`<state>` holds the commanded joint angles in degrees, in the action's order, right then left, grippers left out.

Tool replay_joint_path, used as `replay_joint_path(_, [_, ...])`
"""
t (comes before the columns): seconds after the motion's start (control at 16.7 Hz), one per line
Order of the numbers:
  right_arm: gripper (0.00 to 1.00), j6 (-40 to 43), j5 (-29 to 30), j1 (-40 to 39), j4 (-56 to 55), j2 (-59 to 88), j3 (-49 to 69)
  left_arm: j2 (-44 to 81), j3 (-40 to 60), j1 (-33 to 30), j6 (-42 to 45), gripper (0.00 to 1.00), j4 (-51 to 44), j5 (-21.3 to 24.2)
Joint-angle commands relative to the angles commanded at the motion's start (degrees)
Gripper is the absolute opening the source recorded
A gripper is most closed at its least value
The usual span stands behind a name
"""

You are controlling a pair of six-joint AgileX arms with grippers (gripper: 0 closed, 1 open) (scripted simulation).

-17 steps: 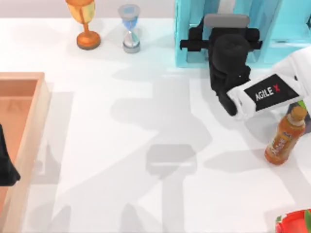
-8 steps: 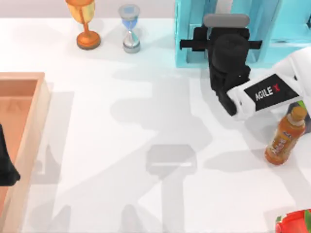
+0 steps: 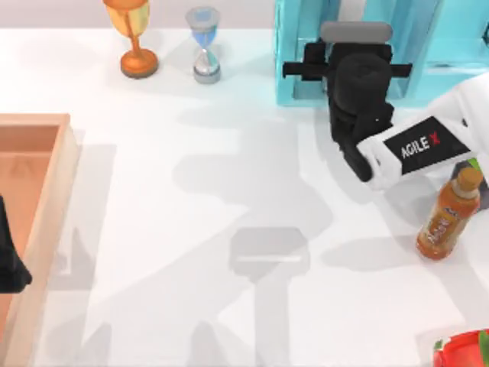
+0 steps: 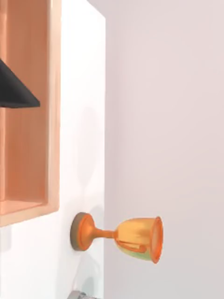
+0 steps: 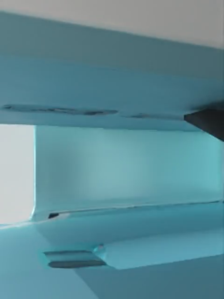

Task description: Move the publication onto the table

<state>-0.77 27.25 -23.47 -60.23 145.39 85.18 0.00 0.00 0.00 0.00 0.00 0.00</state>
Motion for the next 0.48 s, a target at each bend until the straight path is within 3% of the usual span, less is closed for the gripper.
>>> replay_joint_path(0.48, [0.0,0.0,2.4,-4.7,6.3,-9.5,-7.9,0.0,0.0,0.0,0.0,1.0,0.0,0.0])
